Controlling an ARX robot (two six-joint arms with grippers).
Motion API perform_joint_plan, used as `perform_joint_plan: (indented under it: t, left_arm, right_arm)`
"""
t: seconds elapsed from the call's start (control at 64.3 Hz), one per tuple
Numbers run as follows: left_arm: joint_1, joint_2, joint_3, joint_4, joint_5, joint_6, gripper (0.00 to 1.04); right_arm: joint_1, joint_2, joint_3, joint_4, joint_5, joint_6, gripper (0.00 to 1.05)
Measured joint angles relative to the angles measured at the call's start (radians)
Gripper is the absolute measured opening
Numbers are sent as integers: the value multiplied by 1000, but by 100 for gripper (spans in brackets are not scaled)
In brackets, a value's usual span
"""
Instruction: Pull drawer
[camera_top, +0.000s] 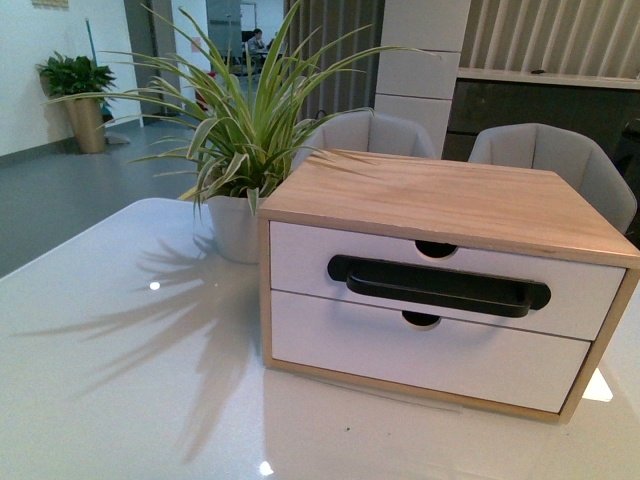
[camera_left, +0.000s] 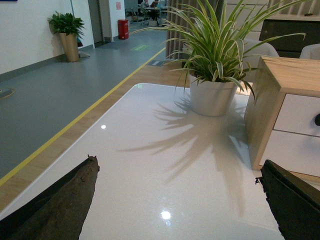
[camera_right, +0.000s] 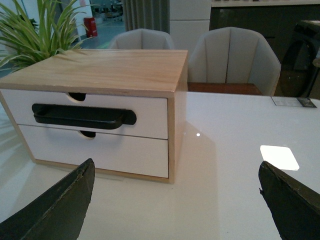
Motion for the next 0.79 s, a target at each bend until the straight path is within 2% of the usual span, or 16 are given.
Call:
perform_joint_plan:
  t: [0.793]
  left_arm:
    - [0,0,0,0,0,0,97]
  right_arm:
    - [0,0,0,0,0,0,96]
